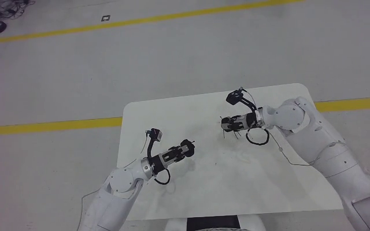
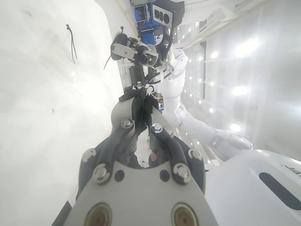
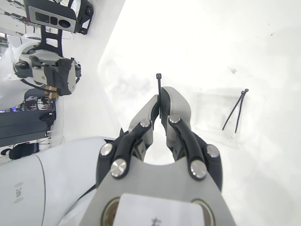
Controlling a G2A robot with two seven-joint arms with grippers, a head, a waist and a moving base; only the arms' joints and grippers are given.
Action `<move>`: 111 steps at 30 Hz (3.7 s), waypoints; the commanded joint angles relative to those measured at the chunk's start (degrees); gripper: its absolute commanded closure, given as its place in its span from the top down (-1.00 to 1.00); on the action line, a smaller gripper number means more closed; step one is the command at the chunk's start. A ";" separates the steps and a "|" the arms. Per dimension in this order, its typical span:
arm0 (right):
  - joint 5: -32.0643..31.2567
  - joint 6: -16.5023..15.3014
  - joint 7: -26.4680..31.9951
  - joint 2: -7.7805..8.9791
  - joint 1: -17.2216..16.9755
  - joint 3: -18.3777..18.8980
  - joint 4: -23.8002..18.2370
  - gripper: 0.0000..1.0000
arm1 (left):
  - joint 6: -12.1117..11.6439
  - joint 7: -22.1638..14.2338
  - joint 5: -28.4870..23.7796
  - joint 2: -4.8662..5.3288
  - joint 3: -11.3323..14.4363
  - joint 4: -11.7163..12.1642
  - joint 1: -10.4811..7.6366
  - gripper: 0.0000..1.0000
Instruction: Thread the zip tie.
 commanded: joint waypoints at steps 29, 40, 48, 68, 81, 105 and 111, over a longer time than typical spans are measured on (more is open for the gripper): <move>-13.16 0.00 -33.97 2.29 -14.20 2.79 -18.77 -1.00 | 0.20 14.31 -1.67 -1.93 7.01 2.76 -3.69 -1.00; -15.08 0.16 -51.16 1.81 -22.85 3.67 -22.56 -1.00 | 0.00 19.61 -3.08 -2.61 8.43 1.67 -1.56 -1.00; -15.37 0.00 -52.49 3.03 -23.85 1.50 -25.04 -1.00 | 0.00 14.82 -8.95 -2.54 7.15 2.79 -1.38 -1.00; -14.75 0.00 -54.90 7.68 -19.19 -4.13 -26.33 -1.00 | 8.37 -3.74 -17.67 -0.70 1.33 3.11 -1.97 -1.00; -18.83 0.00 -53.82 9.33 -13.73 -9.71 -24.26 -1.00 | 20.27 -9.52 -24.52 -0.31 1.21 6.18 -5.67 -1.00; -17.83 0.00 -65.53 13.42 -2.47 -24.38 -20.72 -1.00 | 21.54 -11.15 -24.93 0.00 1.75 7.29 -6.85 -1.00; -17.59 0.00 -66.02 13.75 -2.13 -25.56 -21.20 -1.00 | 22.73 -13.48 -28.18 -0.05 2.43 8.32 -7.48 -1.00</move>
